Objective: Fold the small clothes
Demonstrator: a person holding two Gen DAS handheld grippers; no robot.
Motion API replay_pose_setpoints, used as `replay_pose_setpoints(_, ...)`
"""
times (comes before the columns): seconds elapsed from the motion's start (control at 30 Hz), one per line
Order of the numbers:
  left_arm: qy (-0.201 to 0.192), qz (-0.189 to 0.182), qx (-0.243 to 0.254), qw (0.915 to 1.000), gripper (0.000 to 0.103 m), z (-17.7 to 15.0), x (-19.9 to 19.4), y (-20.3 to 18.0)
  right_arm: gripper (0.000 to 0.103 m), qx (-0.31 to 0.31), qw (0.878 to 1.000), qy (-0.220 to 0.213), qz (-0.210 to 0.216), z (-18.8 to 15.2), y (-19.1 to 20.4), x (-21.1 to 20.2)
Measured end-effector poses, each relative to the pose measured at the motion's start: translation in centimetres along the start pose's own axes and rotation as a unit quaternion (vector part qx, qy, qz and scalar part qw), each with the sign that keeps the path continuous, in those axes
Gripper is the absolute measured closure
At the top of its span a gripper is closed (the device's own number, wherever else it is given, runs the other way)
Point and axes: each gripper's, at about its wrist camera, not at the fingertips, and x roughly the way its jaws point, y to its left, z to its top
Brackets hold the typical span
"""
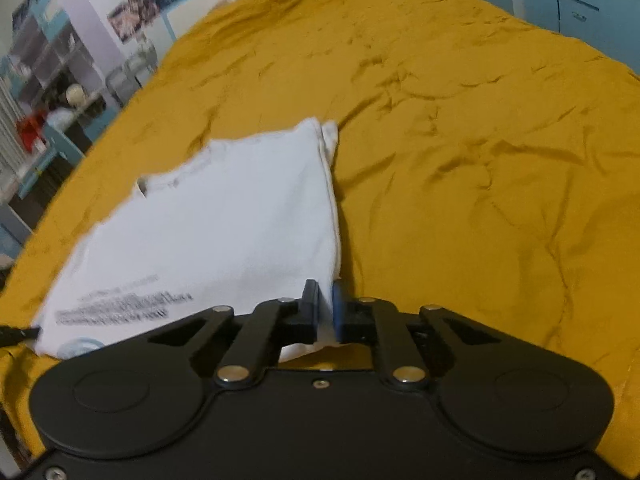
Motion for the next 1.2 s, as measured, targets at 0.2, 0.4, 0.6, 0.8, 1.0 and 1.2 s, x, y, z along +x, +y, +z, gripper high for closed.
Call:
replay_pose_setpoints(0.2, 0.027, -0.002, 0.008, 0.9996, 0.102, 0.4, -2.6, 0.3, 0.098, -0.032, 0.999, -0.005, 0.017, 0.6, 0.4, -2.5)
replay_pose_setpoints(0.4, 0.071, 0.006, -0.028, 0.9971, 0.102, -2.2, 1.8, 3.1, 0.098, 0.005, 0.999, 0.040, 0.001, -0.9, -2.3, 1.6)
replay_pose_setpoints(0.6, 0.065, 0.005, -0.010, 0.9978, 0.100, -2.1, 0.4, 2.4, 0.082, 0.024, 0.999, 0.044, 0.003, -0.7, -3.0, 1.3)
replay_pose_setpoints(0.8, 0.020, 0.028, 0.044, 0.9985, 0.064, 0.4, -2.7, -1.3, 0.061, -0.021, 1.000, -0.022, -0.001, 1.0, 0.3, -1.2)
replay_pose_setpoints(1.0, -0.014, 0.005, 0.074, 0.9971, 0.039, 1.0, -1.6, -5.4, 0.061, -0.060, 0.996, -0.021, 0.056, 1.1, 5.7, -0.1)
replay_pose_setpoints(1.2, 0.025, 0.010, 0.056, 0.9981, 0.039, -1.0, 3.2, -5.4, 0.061, -0.071, 0.996, 0.003, 0.059, -0.6, 7.2, 2.3)
